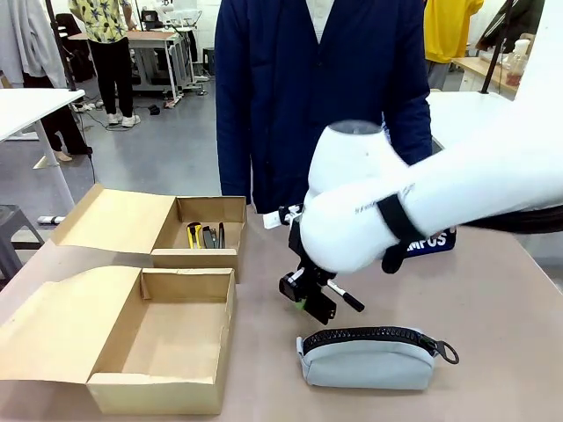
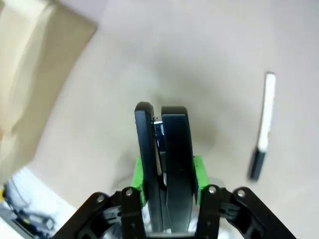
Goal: Place items inside the box.
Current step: Pick up a Pencil pouch or Stapler and place it inside the Mailer Box closest to the robot.
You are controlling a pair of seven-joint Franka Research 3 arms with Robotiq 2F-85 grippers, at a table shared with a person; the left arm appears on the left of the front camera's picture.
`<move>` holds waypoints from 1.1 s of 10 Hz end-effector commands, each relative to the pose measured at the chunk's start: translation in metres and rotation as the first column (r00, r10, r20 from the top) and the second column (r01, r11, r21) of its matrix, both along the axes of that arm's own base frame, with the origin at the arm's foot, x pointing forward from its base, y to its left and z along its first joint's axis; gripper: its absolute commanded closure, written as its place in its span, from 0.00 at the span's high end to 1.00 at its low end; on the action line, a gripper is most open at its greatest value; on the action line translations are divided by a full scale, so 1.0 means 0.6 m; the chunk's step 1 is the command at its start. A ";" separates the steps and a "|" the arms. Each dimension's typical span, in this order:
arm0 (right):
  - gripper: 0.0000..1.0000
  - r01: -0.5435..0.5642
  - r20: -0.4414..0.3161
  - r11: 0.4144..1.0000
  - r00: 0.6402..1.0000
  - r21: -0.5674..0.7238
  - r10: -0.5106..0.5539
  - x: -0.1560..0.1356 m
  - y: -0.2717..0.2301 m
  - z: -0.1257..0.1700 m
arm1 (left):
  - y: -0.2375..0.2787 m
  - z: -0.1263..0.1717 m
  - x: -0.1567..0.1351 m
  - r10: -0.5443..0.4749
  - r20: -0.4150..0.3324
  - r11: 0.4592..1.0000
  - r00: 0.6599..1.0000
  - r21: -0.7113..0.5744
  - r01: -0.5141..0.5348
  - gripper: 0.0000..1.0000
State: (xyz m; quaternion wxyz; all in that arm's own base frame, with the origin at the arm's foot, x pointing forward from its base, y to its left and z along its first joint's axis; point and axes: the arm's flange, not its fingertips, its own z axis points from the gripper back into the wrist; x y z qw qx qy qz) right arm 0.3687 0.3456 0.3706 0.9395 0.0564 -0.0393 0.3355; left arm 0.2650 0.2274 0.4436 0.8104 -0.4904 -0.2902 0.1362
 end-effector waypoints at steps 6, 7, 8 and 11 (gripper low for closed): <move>0.39 0.054 -0.246 0.994 0.969 0.098 -0.029 -0.231 -0.114 0.177 | -0.002 0.000 0.001 -0.002 0.031 1.000 1.000 -0.007 0.002 1.00; 0.39 0.054 -0.246 0.994 0.969 0.098 -0.029 -0.231 -0.114 0.177 | -0.002 0.000 0.001 -0.002 0.031 1.000 1.000 -0.007 0.002 1.00; 0.42 0.108 -0.286 0.983 0.956 0.145 -0.063 -0.283 -0.178 0.178 | -0.002 0.000 0.001 -0.002 0.031 1.000 1.000 -0.007 0.002 1.00; 0.42 0.451 -0.367 0.859 0.862 0.243 -0.349 -0.214 -0.185 0.154 | -0.002 0.000 0.001 -0.002 0.031 1.000 1.000 -0.007 0.002 1.00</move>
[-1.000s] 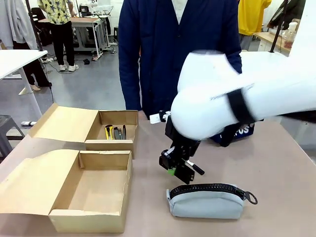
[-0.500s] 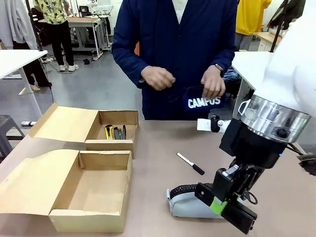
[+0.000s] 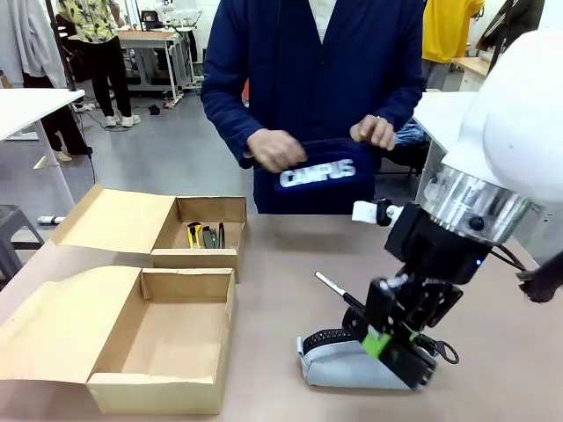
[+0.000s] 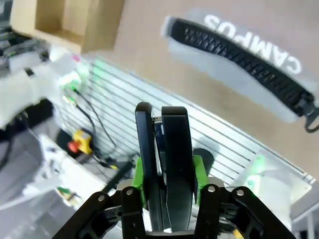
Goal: Place items inside the box.
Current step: Pick up a Pencil pouch or Stapler and place it inside the Mailer Box closest to the robot.
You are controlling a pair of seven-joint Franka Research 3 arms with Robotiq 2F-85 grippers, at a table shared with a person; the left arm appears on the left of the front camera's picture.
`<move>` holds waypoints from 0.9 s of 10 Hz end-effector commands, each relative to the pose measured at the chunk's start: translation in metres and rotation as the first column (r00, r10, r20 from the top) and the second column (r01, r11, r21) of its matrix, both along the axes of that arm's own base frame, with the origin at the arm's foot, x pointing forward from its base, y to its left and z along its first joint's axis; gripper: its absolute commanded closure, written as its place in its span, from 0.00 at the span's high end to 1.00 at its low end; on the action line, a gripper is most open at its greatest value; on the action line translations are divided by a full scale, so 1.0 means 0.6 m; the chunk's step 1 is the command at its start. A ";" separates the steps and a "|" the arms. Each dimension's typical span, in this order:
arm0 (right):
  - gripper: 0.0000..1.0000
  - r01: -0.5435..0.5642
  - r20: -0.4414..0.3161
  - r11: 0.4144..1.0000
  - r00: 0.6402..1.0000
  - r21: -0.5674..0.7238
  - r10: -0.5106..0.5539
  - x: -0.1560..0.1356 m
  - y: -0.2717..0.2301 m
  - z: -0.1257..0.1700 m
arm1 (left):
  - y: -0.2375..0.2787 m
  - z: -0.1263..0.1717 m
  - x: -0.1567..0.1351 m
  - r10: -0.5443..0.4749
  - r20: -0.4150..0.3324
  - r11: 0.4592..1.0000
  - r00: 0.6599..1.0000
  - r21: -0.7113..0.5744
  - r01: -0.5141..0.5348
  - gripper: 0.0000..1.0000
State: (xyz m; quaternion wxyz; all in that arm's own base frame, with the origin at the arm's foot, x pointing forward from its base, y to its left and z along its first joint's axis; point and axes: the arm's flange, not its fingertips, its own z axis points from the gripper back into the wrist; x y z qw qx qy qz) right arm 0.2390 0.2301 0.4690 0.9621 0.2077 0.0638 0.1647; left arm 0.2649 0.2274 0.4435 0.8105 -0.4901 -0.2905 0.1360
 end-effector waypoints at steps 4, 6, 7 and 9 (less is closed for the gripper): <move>0.42 0.360 -0.104 0.910 0.933 0.206 -0.346 0.013 -0.007 -0.018 | -0.002 0.000 0.002 -0.002 0.030 1.000 1.000 -0.007 0.002 1.00; 0.42 0.507 -0.110 0.804 0.859 0.311 -0.499 -0.009 -0.120 -0.016 | -0.002 0.000 0.002 -0.002 0.030 1.000 1.000 -0.007 0.002 1.00; 0.42 0.574 -0.106 0.736 0.808 0.357 -0.579 -0.035 -0.183 -0.030 | -0.002 0.000 0.002 -0.002 0.030 1.000 1.000 -0.007 0.002 1.00; 0.42 0.490 -0.065 0.778 0.859 0.392 -0.508 -0.031 -0.160 -0.033 | -0.002 0.000 0.002 -0.002 0.030 1.000 1.000 -0.007 0.002 1.00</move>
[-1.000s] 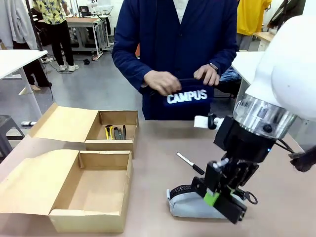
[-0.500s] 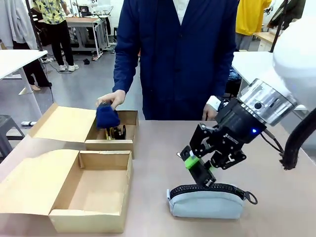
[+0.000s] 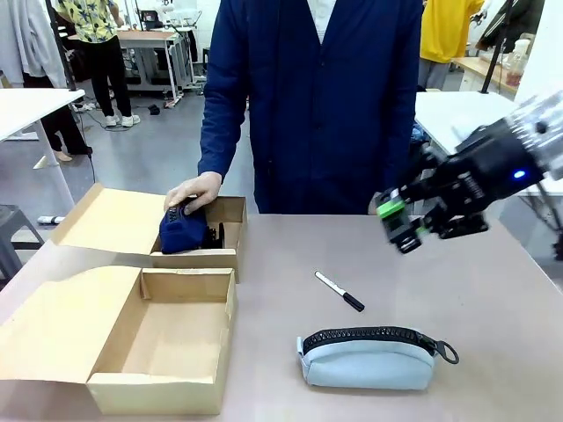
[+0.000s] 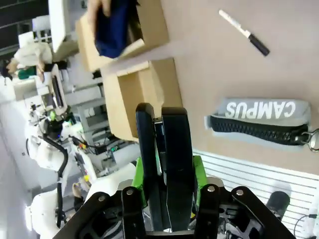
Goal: Place items inside the box.
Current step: Pick up a Pencil pouch or Stapler and place it inside the Mailer Box closest to the robot.
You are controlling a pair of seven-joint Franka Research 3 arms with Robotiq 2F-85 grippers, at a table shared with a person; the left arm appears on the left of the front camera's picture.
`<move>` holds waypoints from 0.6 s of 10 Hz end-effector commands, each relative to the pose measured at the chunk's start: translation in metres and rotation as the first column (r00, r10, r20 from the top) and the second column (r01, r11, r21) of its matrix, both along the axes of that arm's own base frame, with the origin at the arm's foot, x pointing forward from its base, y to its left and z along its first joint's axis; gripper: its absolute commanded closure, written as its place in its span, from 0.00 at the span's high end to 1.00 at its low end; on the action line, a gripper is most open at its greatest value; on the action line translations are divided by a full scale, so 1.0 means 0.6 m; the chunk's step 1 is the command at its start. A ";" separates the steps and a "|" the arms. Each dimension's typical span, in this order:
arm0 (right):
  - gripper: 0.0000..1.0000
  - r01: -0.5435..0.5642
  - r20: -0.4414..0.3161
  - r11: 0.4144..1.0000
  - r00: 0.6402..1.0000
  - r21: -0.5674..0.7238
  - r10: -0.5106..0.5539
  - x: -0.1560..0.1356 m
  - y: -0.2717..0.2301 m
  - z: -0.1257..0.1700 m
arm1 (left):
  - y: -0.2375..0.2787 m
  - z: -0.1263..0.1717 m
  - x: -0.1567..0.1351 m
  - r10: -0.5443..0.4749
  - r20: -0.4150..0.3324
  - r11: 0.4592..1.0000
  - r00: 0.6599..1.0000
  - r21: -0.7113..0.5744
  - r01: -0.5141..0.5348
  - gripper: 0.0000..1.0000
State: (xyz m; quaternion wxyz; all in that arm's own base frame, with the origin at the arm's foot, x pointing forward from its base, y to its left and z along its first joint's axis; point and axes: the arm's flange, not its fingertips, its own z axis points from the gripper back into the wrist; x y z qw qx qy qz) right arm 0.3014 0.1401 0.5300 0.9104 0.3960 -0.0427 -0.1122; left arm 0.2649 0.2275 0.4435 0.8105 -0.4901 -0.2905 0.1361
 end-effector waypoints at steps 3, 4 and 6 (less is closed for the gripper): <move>0.42 -0.291 0.143 0.956 0.946 -0.033 0.292 -0.071 0.250 -0.125 | -0.003 0.000 0.002 -0.002 0.030 1.000 1.000 -0.007 0.002 1.00; 0.42 -0.346 0.193 0.937 0.917 -0.044 0.348 -0.077 0.320 -0.124 | -0.003 0.000 0.002 -0.002 0.030 1.000 1.000 -0.007 0.002 1.00; 0.42 -0.535 0.254 0.826 0.786 -0.177 0.564 -0.103 0.471 -0.142 | -0.003 0.000 0.002 -0.002 0.030 1.000 1.000 -0.007 0.002 1.00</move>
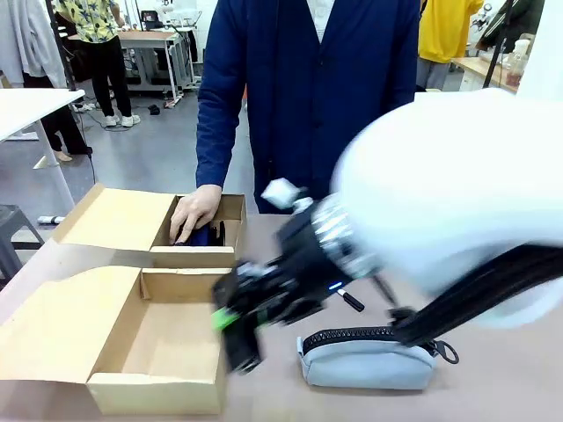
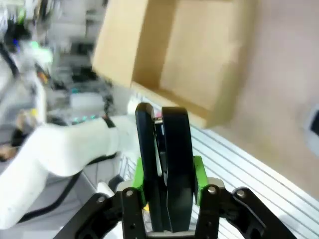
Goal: Place items inside the box.
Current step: Pick up a Pencil pouch or Stapler and place it inside the Mailer Box closest to the robot.
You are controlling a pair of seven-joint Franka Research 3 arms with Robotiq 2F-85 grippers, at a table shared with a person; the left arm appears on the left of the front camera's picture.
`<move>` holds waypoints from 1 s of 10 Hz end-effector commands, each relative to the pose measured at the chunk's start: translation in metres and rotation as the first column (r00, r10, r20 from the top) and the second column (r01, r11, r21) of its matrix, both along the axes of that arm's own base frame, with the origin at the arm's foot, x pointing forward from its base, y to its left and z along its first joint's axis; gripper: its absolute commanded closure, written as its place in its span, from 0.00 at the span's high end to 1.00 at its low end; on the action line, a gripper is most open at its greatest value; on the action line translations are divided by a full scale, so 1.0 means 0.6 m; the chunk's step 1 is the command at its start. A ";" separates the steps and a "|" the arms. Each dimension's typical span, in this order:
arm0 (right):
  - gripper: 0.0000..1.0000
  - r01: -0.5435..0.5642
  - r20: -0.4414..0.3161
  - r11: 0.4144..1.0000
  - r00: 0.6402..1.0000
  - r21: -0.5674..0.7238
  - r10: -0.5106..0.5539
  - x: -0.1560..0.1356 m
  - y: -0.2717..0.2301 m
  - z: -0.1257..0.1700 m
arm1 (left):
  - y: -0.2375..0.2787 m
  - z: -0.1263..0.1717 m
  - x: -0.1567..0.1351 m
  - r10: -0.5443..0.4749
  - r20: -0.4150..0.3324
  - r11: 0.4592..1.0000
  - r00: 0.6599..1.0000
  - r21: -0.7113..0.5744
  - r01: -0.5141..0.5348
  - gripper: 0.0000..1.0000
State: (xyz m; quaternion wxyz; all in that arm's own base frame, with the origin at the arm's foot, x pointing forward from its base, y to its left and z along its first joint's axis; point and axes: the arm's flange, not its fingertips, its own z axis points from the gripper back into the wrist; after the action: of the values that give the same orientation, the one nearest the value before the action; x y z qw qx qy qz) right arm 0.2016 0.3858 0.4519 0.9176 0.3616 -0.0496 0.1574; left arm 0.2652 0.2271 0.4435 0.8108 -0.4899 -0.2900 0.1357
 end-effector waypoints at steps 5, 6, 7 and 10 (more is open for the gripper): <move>0.42 -0.198 0.114 0.973 0.971 -0.116 0.211 0.011 0.105 -0.034 | -0.002 0.000 0.001 -0.001 0.031 1.000 1.000 -0.008 0.001 1.00; 0.42 -0.246 0.036 0.948 0.965 -0.200 0.258 0.024 0.128 -0.042 | -0.002 0.000 0.001 -0.001 0.031 1.000 1.000 -0.008 0.001 1.00; 0.42 -0.216 0.028 0.954 0.974 -0.206 0.226 0.040 0.164 -0.045 | -0.002 0.000 0.001 -0.001 0.031 1.000 1.000 -0.008 0.001 1.00; 0.42 -0.058 0.050 0.984 0.996 -0.169 0.068 0.081 0.254 -0.039 | -0.002 0.000 0.001 -0.001 0.031 1.000 1.000 -0.008 0.001 1.00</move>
State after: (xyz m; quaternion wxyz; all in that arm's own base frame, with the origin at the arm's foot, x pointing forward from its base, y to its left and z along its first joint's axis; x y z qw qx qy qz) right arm 0.2453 0.5008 0.4215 0.9335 0.2813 -0.0342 0.2199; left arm 0.2650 0.2273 0.4436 0.8107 -0.4898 -0.2903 0.1361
